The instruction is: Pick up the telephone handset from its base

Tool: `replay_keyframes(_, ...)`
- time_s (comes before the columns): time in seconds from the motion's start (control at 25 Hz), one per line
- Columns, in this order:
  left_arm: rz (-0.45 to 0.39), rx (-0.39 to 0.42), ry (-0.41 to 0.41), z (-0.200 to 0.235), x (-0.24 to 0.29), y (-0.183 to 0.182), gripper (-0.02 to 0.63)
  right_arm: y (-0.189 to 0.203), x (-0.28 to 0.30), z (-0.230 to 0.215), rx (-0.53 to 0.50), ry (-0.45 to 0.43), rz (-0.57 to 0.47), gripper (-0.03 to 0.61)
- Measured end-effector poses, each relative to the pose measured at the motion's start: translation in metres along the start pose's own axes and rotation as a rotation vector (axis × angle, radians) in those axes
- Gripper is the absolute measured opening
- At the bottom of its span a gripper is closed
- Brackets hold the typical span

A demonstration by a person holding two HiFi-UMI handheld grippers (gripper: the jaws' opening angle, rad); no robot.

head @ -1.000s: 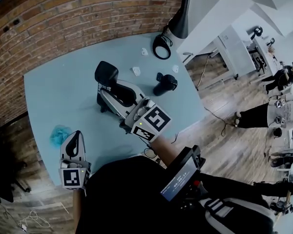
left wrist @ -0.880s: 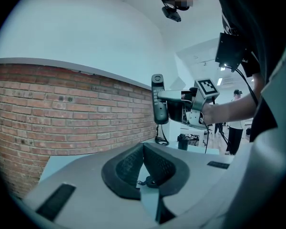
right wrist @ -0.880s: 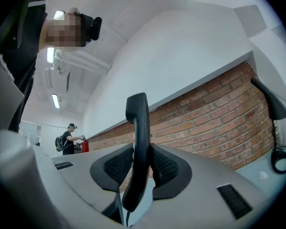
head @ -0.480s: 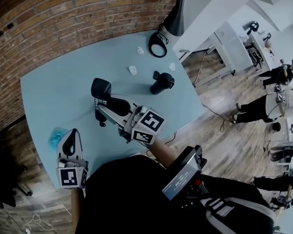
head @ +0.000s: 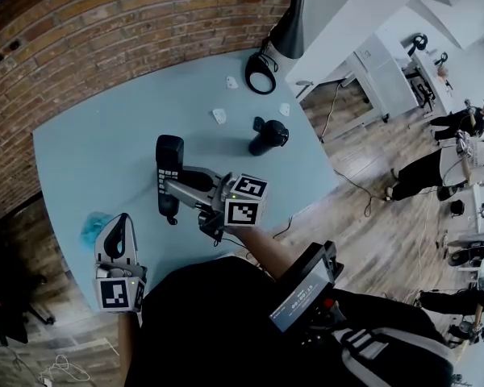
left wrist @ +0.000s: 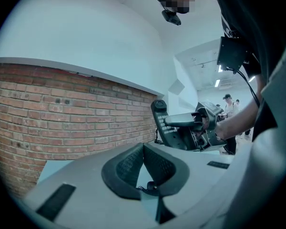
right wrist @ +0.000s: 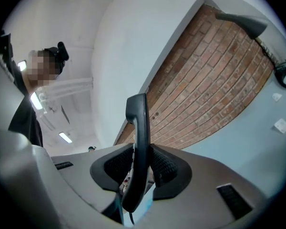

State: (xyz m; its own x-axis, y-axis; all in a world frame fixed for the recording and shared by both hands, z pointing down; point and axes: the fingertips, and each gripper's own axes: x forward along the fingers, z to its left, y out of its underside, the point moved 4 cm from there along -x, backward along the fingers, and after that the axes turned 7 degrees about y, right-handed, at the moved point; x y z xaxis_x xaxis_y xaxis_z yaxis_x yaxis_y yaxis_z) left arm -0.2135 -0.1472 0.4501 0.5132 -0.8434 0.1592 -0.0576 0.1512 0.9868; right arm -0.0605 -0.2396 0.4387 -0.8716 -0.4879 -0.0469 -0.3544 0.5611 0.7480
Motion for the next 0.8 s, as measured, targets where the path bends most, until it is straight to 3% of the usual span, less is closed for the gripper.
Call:
replay_keyframes(0.28, -0.018, 0.007, 0.016, 0.004, 0.007, 0.009, 0.017, 0.02, -0.008, -0.027, 0.084, 0.063, -0.048, 0.132)
replay_keyframes(0.52, -0.006, -0.027, 0.03, 0.006, 0.015, 0.027, 0.017, 0.048, -0.01, -0.044, 0.28, 0.054, -0.019, 0.131)
replay_keyframes(0.64, 0.009, -0.039, 0.03, 0.006, 0.017, 0.033, 0.017, 0.052, -0.01, -0.044, 0.253, 0.063, -0.004, 0.13)
replay_keyframes(0.8, 0.017, -0.043, 0.02, 0.008, 0.019, 0.037, 0.017, 0.05, -0.01, -0.041, 0.117, 0.088, 0.009, 0.132)
